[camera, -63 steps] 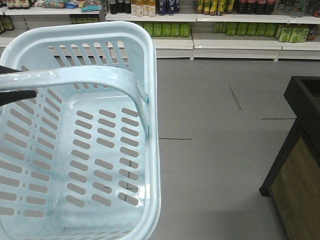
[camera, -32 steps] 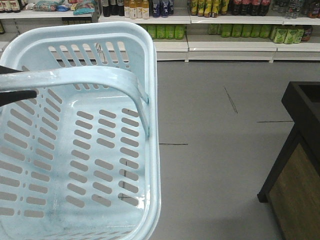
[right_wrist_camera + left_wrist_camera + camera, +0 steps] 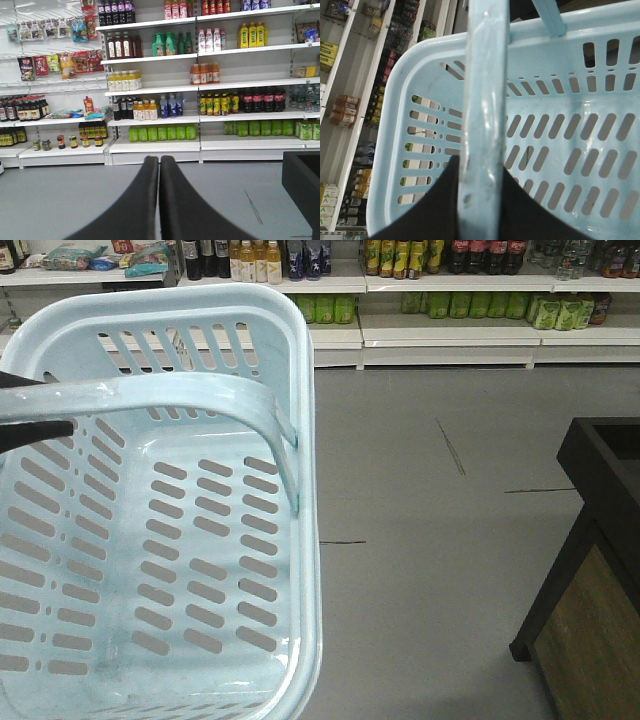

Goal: Pick three apples into basket with both arms
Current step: 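Drive the base across the floor carrying the basket in the left gripper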

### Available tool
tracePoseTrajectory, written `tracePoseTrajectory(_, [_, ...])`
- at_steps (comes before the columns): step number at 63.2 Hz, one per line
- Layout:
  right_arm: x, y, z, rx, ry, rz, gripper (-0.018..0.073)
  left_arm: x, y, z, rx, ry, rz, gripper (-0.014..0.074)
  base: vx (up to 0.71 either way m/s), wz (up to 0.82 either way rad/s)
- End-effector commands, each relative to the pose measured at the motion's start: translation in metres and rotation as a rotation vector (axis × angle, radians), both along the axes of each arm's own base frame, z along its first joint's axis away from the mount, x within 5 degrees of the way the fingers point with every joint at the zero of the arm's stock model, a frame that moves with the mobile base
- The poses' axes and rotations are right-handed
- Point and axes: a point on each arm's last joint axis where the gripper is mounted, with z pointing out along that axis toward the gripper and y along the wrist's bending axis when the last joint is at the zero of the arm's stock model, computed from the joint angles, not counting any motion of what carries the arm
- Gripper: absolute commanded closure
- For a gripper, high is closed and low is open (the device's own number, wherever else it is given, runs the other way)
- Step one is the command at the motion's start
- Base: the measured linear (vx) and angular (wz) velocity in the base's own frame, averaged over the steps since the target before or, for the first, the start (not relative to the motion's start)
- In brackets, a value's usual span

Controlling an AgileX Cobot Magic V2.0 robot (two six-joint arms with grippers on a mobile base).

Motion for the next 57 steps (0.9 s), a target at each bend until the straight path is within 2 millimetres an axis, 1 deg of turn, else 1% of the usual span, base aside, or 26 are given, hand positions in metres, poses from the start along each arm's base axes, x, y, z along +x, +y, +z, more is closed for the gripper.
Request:
tracePoseTrajectory(1, [-0.0011,-0.0005,0.0026,0.007,-0.071,-0.004,0.0568,-0.0026,0.0018,0.0194,-0.107,-0.096,0.002,0.0603,0.14,-0.06])
tracePoseTrajectory(57, [-0.0011,-0.0005,0.0026,0.007,-0.071,-0.004,0.0568,-0.0026,0.0018,0.0194,-0.107,-0.096,0.002,0.0603,0.13,-0.02])
